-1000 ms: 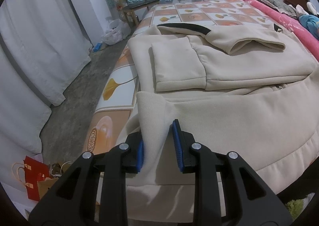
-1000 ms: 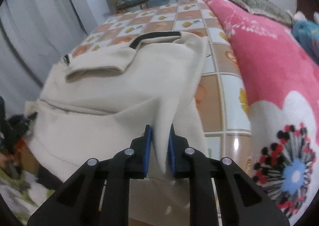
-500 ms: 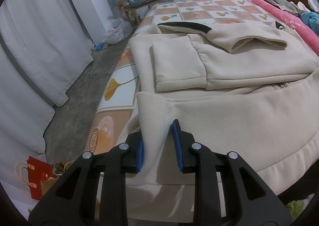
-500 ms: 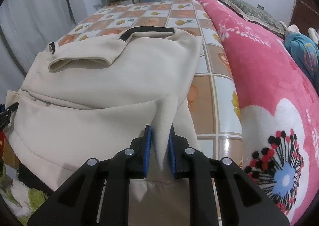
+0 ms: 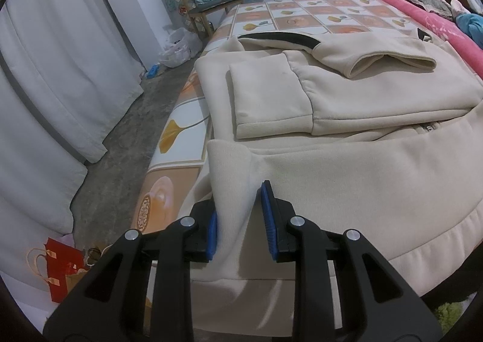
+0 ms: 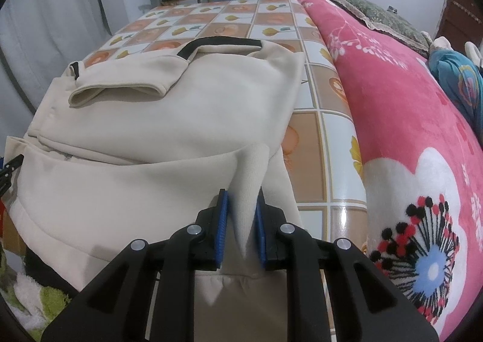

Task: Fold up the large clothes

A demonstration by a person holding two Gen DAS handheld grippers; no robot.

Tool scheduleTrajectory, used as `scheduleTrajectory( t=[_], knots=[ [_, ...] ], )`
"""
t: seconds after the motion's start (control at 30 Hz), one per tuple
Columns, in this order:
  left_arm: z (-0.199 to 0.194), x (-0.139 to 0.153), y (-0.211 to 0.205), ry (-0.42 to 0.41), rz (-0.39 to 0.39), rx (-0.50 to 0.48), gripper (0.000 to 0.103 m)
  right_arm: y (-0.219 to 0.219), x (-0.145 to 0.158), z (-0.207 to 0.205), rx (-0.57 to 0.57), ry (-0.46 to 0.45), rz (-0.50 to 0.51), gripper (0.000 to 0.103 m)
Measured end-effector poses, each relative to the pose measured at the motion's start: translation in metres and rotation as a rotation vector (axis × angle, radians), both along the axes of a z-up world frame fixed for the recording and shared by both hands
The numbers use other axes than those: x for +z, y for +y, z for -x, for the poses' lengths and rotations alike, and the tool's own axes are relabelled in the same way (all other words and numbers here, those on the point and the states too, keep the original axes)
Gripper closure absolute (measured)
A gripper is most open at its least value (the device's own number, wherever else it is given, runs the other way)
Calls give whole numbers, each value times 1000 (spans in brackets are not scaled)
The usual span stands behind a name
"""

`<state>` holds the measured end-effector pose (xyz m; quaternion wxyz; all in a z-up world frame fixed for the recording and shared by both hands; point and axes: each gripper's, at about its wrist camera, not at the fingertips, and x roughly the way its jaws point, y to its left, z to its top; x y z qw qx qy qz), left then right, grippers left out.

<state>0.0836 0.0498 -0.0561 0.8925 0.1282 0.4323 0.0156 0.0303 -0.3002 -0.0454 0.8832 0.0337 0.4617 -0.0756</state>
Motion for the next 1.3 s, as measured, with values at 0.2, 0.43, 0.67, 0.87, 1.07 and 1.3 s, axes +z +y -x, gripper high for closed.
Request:
scheduleTrajectory(
  t=[0.2,0.43,0.67,0.87,1.07,1.3],
  knots=[
    [0,0,0,-2,1,1,78,0,0,0,2,0,1,86],
    [5,5,6,-40,-5,-2,95,5,12,12,8,-53,16,97],
    [59,83,28,-237,153,-94,98,22,81,62,27,-243,27,98],
    [55,151,41,-398,225,-145,98,12,140,60,36,-424,19,98],
    [-13,172,47,-432,249,-159,98,-15,162,9,46,-482,23,98],
    [-130,114,34,-257,236,-136,98,-46,121,-87,45,-390,-12,98]
  ],
)
